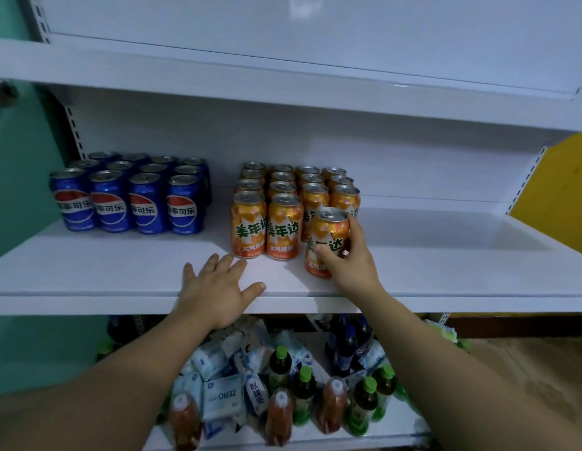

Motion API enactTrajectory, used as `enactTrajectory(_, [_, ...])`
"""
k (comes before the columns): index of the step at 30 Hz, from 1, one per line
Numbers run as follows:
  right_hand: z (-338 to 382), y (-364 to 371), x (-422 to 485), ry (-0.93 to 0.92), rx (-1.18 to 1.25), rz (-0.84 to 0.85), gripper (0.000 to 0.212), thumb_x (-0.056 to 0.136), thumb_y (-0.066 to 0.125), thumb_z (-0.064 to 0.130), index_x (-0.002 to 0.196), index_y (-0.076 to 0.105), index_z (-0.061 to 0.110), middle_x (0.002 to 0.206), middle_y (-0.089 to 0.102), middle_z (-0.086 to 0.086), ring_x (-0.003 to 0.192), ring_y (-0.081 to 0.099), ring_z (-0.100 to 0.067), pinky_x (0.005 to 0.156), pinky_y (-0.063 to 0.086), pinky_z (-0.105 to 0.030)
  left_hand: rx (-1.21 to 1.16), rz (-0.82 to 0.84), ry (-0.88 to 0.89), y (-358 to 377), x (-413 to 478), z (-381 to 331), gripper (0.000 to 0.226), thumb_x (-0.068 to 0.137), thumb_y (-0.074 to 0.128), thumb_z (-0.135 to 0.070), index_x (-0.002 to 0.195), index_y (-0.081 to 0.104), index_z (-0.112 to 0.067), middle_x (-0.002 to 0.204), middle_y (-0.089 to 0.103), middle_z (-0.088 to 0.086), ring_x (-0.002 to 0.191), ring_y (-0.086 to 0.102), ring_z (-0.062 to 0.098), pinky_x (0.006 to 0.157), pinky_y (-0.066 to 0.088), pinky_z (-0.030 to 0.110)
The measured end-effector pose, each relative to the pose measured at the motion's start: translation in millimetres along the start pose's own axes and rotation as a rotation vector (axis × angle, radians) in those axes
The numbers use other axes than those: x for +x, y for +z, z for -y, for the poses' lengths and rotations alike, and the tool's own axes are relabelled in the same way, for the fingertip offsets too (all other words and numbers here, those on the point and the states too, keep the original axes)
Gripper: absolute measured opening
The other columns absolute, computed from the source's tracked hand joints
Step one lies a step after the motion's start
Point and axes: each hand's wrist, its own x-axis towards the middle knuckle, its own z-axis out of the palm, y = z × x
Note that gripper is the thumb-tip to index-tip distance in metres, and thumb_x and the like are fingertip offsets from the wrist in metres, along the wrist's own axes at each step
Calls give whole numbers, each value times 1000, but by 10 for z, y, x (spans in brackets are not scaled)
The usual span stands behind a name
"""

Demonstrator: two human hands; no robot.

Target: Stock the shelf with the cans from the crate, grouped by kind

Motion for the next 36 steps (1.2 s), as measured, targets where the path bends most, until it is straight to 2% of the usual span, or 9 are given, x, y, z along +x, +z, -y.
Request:
enactTrajectory(4, [-2,56,103,3,-14,23,81,88,69,29,150,18,35,140,47,4,122,50,-15,99,41,-30,1,-16,-2,-12,2,23,75,88,13,-71,151,12,-29,161,7,-2,147,3,20,115,6,57])
enactTrajectory(9, [-33,109,210,2,-20,37,78,88,69,31,149,20,36,140,49,2,124,50,-20,105,43,-42,4,-39,-4,-7,7,26,75,88,13,-71,151,13,-29,160,8,-3,147,4,20,115,7,57])
enactTrajectory(15, [-92,159,328,14,-17,53,80,87,69,32,148,17,40,137,49,4,124,51,-21,105,43,-46,16,-38,-6,8,-1,11,75,88,13,-71,151,12,-29,161,8,-2,147,4,21,115,6,57])
enactTrajectory(18, [-108,165,383,12,-15,59,80,88,68,30,148,17,42,128,49,10,121,51,-20,103,44,-44,13,-49,-5,25,9,13,75,88,13,-71,150,13,-29,160,9,-2,147,5,21,115,7,57])
enactTrajectory(22, [-135,181,455,21,-22,77,80,88,68,30,148,17,41,133,50,6,122,51,-21,103,43,-46,21,-32,-9,42,9,19,76,87,12,-72,151,12,-30,160,7,-2,147,3,21,115,6,57])
enactTrajectory(26, [-117,206,482,16,-9,86,79,89,67,27,148,16,39,124,47,9,114,48,-14,99,41,-40,27,-23,-9,25,20,33,76,87,12,-72,151,11,-29,161,7,-1,147,3,21,115,7,57])
enactTrajectory(28, [-99,217,485,21,-10,83,79,90,66,26,149,15,39,126,48,7,113,47,-14,99,40,-40,22,-23,-9,9,34,42,76,87,12,-72,150,11,-29,160,7,-1,147,3,21,115,7,58])
enactTrajectory(31, [-120,245,478,56,-38,95,82,89,67,28,149,12,38,138,48,0,123,49,-22,103,40,-43,25,-15,-14,42,3,56,76,87,12,-72,150,12,-29,160,8,-1,147,3,22,115,7,58])
enactTrajectory(36, [-39,170,556,126,-148,119,86,85,70,33,149,12,35,141,48,-5,127,48,-30,105,39,-47,-22,56,2,-13,74,49,81,85,15,-76,151,6,-31,161,2,-2,147,-2,21,115,2,58])
